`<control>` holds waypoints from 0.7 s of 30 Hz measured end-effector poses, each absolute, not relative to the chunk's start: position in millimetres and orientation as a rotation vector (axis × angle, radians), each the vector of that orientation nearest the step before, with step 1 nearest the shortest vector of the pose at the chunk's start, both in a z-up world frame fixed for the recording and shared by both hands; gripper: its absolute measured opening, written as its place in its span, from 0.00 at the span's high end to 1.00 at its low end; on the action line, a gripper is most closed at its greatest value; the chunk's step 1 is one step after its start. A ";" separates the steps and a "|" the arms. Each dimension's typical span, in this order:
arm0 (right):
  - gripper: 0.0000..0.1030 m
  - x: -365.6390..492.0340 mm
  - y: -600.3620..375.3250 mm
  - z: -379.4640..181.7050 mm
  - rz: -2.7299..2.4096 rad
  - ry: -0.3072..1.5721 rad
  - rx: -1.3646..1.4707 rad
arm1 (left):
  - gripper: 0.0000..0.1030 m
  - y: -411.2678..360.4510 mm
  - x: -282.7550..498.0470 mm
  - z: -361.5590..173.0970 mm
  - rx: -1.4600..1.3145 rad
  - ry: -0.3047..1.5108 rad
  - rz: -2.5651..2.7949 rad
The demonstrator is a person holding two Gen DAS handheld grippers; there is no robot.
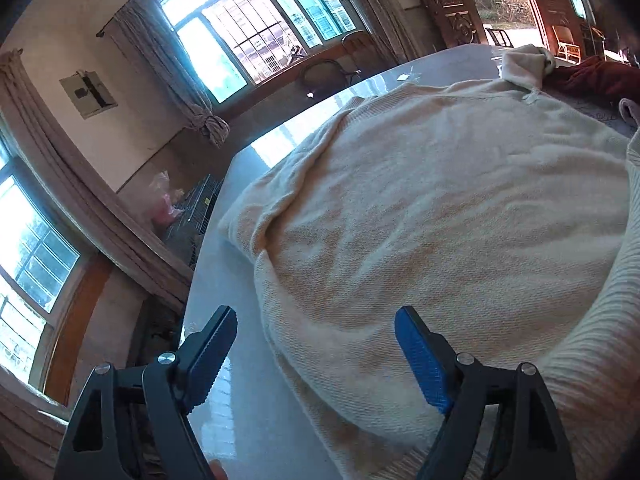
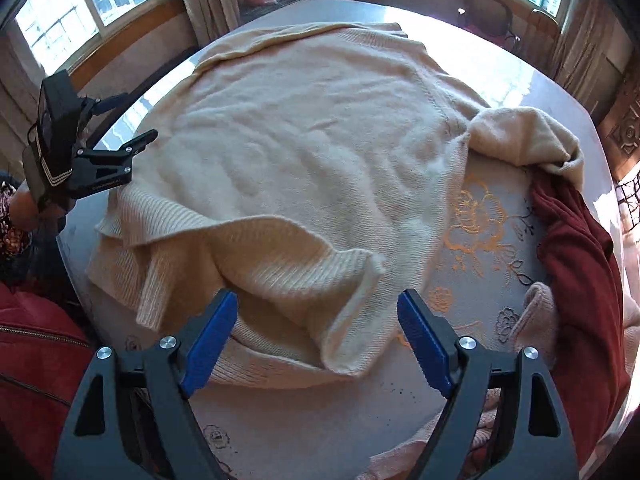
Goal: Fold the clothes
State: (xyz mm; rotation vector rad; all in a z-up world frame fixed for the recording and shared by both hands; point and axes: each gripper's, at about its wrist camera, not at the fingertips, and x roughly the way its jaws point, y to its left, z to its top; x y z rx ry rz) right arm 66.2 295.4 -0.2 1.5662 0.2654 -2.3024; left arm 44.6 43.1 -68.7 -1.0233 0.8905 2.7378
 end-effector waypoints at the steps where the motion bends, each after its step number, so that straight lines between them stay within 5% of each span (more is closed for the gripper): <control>1: 0.18 72.3 283.5 -5.2 -2.289 0.335 1.560 | 0.19 50.7 52.1 -74.4 -1.024 0.939 2.755; 5: 0.18 80.3 252.2 -23.3 -2.247 0.436 1.562 | 0.19 56.6 68.4 -88.2 -1.035 1.059 2.802; 10: 0.18 88.8 236.9 -53.2 -2.189 0.576 1.577 | 0.19 40.0 78.3 -94.6 -1.004 0.962 2.835; 21: 0.15 138.9 333.8 -56.3 -2.060 0.476 1.791 | 0.18 27.5 75.6 -98.6 -0.967 0.928 2.707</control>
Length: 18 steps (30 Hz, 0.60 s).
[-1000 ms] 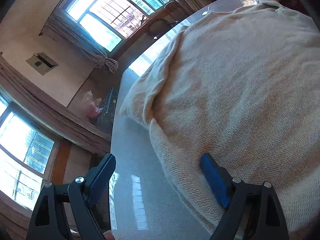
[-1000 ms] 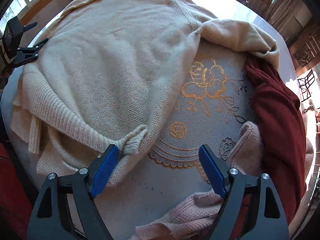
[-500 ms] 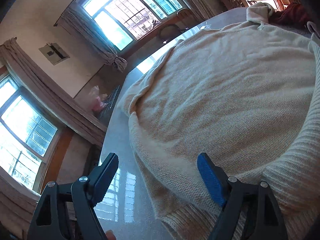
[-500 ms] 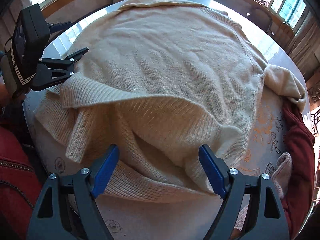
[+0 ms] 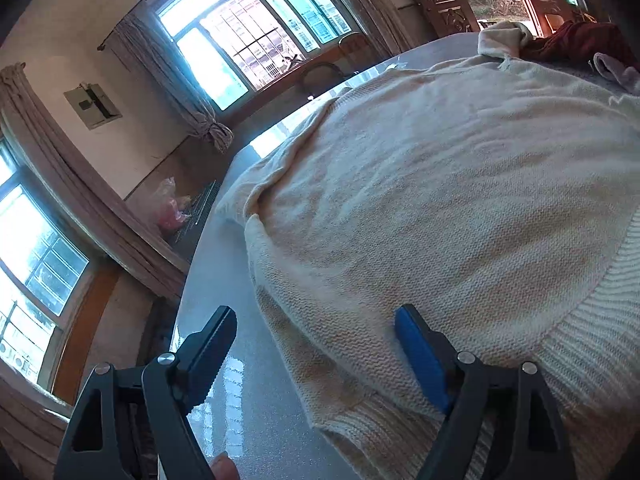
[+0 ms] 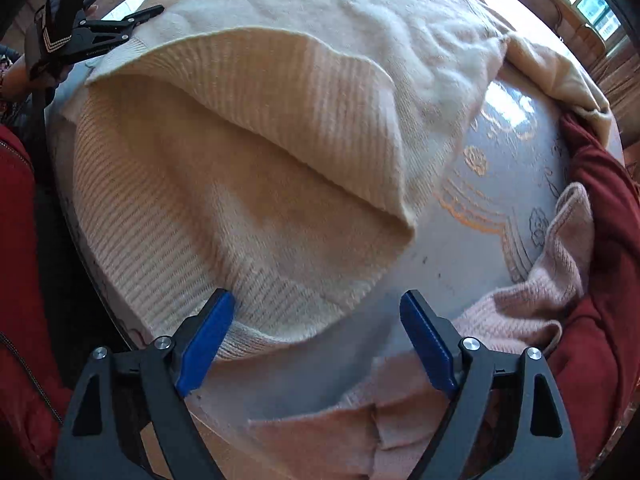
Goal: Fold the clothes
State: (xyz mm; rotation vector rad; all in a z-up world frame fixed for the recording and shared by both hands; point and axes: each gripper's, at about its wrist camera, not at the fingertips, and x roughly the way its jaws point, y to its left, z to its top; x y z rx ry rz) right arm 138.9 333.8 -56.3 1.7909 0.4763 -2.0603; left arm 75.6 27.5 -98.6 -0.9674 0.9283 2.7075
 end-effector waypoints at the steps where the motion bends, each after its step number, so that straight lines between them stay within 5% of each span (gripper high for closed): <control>1: 0.15 142.7 345.2 -57.2 -2.054 0.436 1.825 | 0.18 25.5 74.9 -97.4 -0.968 0.923 2.682; 14: 0.15 67.2 279.3 20.2 -2.236 0.264 1.367 | 0.18 -0.9 62.1 -83.0 -1.098 0.749 2.657; 18: 0.15 45.8 200.5 6.2 -2.080 0.379 1.278 | 0.18 0.1 53.6 -75.0 -1.074 0.805 2.685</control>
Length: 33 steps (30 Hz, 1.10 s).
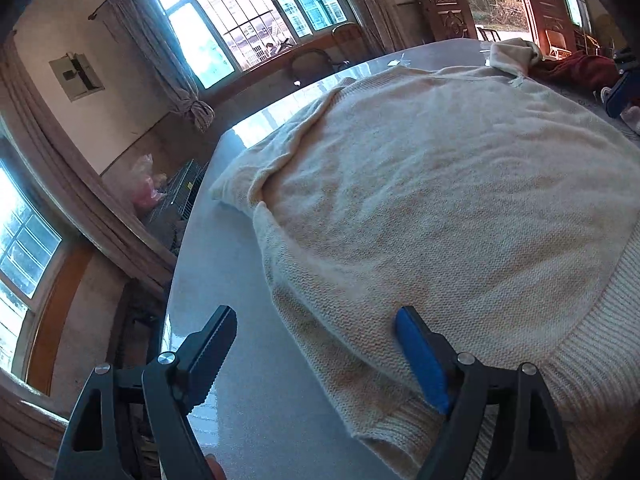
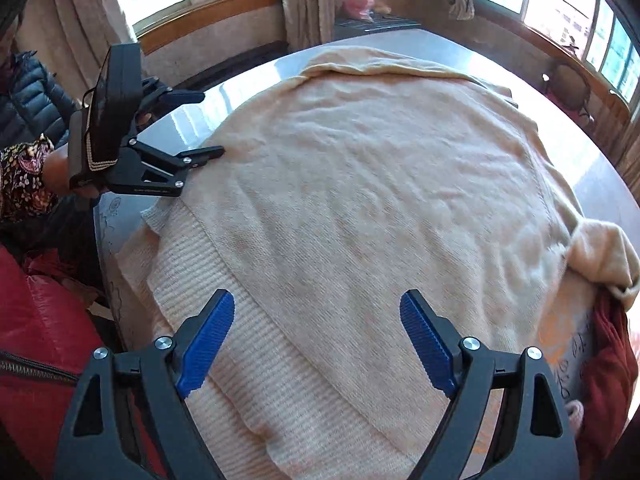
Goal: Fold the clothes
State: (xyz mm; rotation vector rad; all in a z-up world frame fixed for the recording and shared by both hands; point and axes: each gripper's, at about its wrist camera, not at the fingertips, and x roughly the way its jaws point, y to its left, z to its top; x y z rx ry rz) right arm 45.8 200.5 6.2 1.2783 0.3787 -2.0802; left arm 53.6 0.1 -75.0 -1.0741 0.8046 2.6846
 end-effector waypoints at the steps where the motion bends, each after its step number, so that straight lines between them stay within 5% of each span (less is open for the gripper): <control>1: 0.15 46.9 181.5 3.9 -2.024 0.374 1.247 | 0.18 -2.5 51.8 -73.3 -1.073 0.803 2.696; 7: 0.15 54.7 64.0 -17.1 -1.454 0.277 1.264 | 0.18 -24.6 32.3 -81.5 -1.172 0.655 2.678; 18: 0.15 37.2 -3.3 -78.6 -1.190 0.072 1.510 | 0.18 -34.5 22.5 -80.0 -1.181 0.710 2.561; 26: 0.15 55.5 -49.2 -65.4 -1.269 0.200 1.372 | 0.19 -62.5 14.4 -71.7 -1.255 0.674 2.633; 33: 0.15 25.4 58.5 16.9 -1.723 0.007 1.118 | 0.19 -57.2 5.6 -19.6 -1.148 0.444 2.989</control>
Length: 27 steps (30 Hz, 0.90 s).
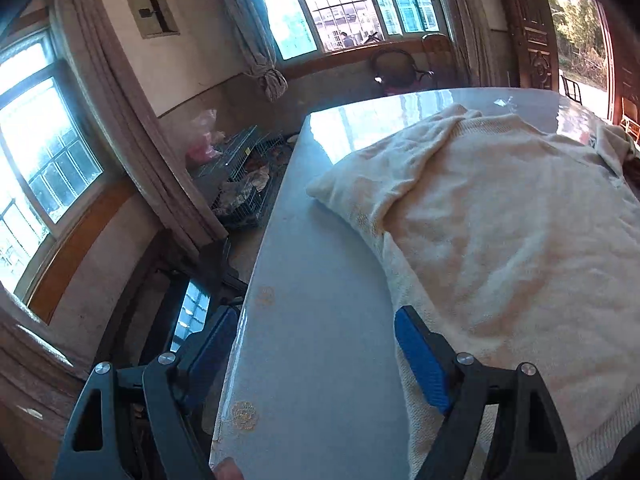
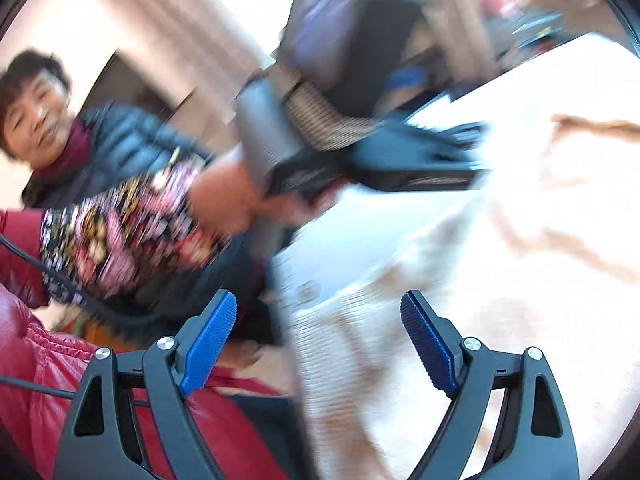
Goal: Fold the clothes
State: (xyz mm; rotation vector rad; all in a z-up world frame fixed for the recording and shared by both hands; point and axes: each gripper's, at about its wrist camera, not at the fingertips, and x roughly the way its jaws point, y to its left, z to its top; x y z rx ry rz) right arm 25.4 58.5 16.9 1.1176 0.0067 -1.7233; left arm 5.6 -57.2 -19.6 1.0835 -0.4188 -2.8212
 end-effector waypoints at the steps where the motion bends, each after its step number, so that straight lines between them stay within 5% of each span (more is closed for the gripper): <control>1: 0.15 21.2 78.2 19.8 -1.855 0.031 1.113 | 0.19 -50.4 5.8 -14.3 1.039 -0.383 -2.836; 8: 0.15 -2.5 162.2 -25.8 -2.453 0.544 1.318 | 0.19 16.3 -13.7 -64.3 1.240 -0.532 -2.737; 13: 0.15 -1.9 216.3 -59.3 -2.514 0.559 1.450 | 0.19 9.8 1.6 -86.5 1.313 -0.489 -2.737; 17: 0.15 -4.6 266.0 -67.9 -2.505 0.248 1.502 | 0.19 -7.5 17.7 -80.3 1.267 -0.382 -2.765; 21: 0.07 -0.9 274.5 -77.2 -2.542 0.190 1.489 | 0.19 -37.1 48.2 -69.7 1.154 -0.295 -2.778; 27: 0.04 -5.6 271.1 -78.7 -2.558 0.189 1.491 | 0.19 -56.2 91.8 -85.4 1.180 -0.391 -2.668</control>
